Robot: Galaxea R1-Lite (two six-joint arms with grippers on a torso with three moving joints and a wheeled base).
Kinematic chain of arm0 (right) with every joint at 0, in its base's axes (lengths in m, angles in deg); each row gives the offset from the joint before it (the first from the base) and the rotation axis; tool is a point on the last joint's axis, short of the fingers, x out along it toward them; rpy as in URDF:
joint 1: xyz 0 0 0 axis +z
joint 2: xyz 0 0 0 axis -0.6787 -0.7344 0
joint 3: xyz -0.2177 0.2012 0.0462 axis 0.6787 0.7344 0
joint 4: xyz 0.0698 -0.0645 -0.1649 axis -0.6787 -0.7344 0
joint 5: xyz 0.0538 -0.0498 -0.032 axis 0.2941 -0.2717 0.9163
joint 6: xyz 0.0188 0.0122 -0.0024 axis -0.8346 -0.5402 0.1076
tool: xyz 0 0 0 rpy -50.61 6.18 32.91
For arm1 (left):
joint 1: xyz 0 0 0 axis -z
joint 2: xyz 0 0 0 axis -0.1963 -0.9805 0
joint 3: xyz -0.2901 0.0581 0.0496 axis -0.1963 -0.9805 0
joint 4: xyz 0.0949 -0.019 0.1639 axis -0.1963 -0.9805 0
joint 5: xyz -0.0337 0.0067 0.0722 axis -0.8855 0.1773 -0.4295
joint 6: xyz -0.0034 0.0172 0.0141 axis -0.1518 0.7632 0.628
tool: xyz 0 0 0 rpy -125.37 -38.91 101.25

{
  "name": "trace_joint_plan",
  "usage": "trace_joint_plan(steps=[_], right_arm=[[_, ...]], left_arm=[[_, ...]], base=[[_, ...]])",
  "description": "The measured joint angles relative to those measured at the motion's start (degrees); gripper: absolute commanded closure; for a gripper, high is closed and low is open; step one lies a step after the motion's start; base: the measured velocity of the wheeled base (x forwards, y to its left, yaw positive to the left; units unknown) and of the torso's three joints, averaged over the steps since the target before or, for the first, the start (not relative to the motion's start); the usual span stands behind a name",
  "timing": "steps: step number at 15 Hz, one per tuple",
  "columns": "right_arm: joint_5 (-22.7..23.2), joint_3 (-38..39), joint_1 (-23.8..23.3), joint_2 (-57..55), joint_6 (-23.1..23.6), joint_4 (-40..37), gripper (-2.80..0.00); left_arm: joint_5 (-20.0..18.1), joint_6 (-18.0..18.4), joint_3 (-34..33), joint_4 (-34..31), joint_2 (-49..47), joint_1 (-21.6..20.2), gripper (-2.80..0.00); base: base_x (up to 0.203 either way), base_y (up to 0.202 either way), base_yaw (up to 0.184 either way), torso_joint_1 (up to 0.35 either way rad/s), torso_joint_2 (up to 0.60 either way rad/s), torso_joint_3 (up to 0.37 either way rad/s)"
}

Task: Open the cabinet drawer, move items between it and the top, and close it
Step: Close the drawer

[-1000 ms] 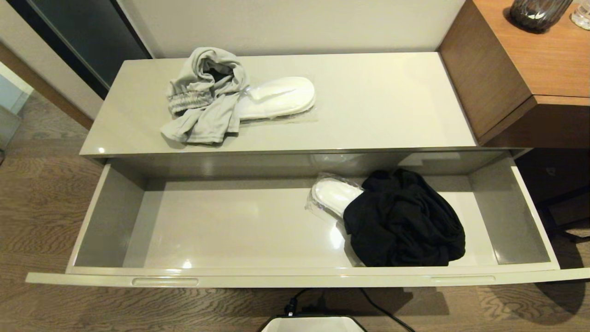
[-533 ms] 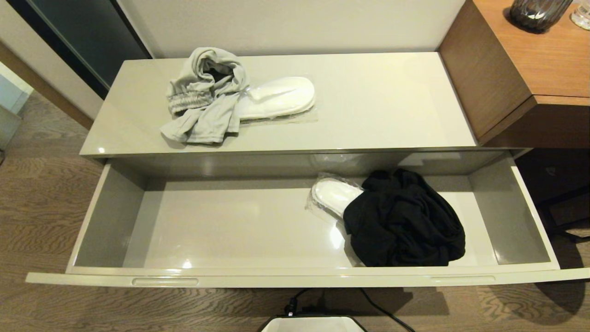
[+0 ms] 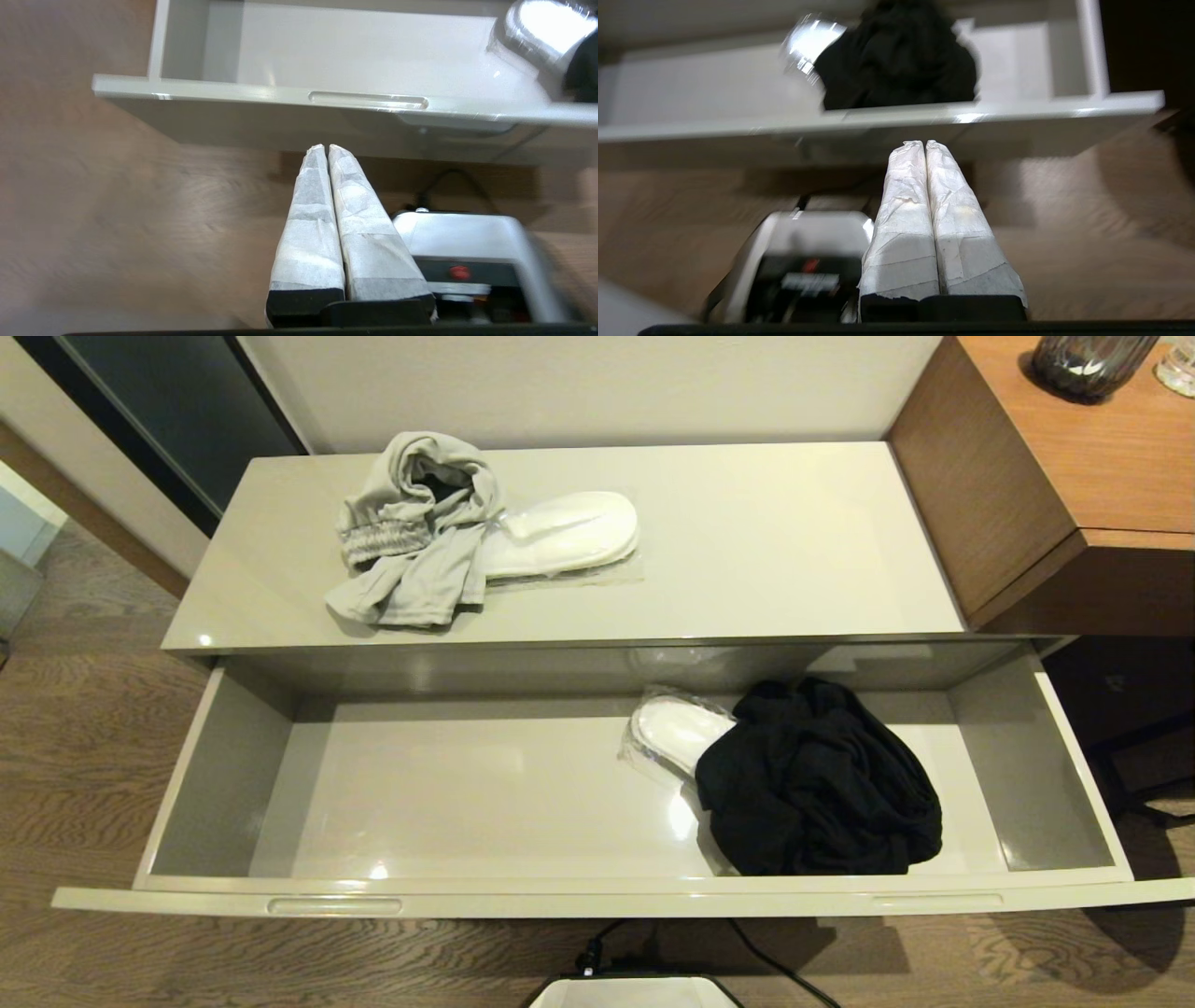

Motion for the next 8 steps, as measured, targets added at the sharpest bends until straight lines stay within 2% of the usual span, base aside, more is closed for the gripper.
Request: trace_joint_plan(steps=[2,4,6,8], right_arm=[[1.7,-4.3,0.0,-2.5,-2.5,-1.6,0.0],[2.5,-9.8,-0.1,-8.5,-8.6,-1.9,0.0],[3.9,-13.5,-0.1,-14.8,-14.4,-2.2,0.0],[5.8,-14.7,-0.1,-22.1,-15.7,-2.4,0.0]], left_arm=[[0.1,-6.5,2.9,-0.7,-7.8,0.0,0.0],[-0.2,-12.2,5.1,-3.5,-15.7,0.1,0.0],[-1.3,-14.1,6.6,-7.7,-21.6,0.1,0.0],[-3.8,-13.2,7.4,-8.4,-28.3,0.2,0.0]], base=[[0.0,0.0,0.0,0.0,0.0,0.0],[0.0,0.0,0.0,0.0,0.0,0.0],[0.0,0.0,0.0,0.0,0.0,0.0],[0.0,0.0,0.0,0.0,0.0,0.0]])
